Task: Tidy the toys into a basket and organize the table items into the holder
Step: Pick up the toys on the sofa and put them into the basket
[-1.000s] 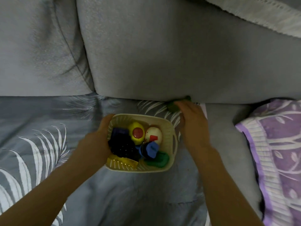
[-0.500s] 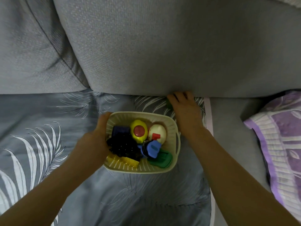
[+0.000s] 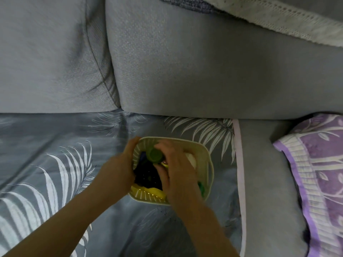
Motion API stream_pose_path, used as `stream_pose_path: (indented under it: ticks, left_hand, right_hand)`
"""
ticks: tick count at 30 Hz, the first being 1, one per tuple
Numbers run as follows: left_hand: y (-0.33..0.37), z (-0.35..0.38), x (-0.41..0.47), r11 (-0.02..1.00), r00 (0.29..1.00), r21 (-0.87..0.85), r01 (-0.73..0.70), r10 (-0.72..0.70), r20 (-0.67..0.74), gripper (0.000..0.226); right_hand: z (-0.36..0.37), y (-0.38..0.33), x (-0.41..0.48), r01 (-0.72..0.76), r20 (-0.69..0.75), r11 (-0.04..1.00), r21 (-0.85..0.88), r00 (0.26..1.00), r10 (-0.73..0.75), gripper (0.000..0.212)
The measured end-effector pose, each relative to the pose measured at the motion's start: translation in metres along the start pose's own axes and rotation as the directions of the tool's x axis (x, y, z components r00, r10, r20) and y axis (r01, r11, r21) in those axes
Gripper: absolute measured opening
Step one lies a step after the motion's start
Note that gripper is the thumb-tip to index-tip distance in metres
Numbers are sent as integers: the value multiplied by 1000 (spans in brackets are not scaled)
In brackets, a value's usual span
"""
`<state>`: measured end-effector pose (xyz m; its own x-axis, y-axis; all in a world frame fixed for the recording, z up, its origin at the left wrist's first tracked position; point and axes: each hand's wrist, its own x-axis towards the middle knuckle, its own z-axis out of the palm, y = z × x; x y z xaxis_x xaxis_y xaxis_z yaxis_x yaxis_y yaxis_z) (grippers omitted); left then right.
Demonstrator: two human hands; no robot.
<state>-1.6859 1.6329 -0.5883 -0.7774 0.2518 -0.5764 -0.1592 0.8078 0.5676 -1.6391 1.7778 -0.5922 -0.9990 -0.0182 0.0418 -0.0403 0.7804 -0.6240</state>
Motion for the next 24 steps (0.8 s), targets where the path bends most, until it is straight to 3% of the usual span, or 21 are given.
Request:
stream_pose_path:
  ticks: [5,8,10,12,15,17,20,22,24]
  left_hand:
    - [-12,-17,-25,999,999,-21,35,-35,31,68]
    - [-10,-34,-49,999,996,-9,50,-49,68,68]
    - [-5,-49,-65,998,995,2,59,-59,76,68]
    - [-3,-63,-81,998,996,27,52,-54,70,70]
    - [-3,-85,-101,998,997,33,54,-56,58,68]
    - [-2,-106,-118,999,999,31,35,-36,29,69]
    - [-3,-132,-144,998,998,49,-39,41,-38,75]
    - [-3,-152,-163,995,993,56,-82,87,-86,70]
    - [-4,-167,-179,995,992,27,-97,98,-82,71]
  right_hand:
    - [2,-23,5,56,67,995,-86,996,-51,51]
    - [1,-46,1,135,134,966,-222,985,-107,65]
    - [-2,-63,-2,94,160,970,-224,985,-58,70]
    - [-12,-84,-3,23,152,987,-157,988,2,60]
    - [-24,-110,-6,109,98,958,-267,991,-86,63]
    - [-36,-133,-4,170,94,928,-331,985,-147,68]
    - [-51,-168,-2,220,95,889,-402,975,-199,57]
    - [-59,-192,1,266,153,850,-454,963,-220,69]
    - [-65,-213,0,237,121,875,-423,971,-205,69]
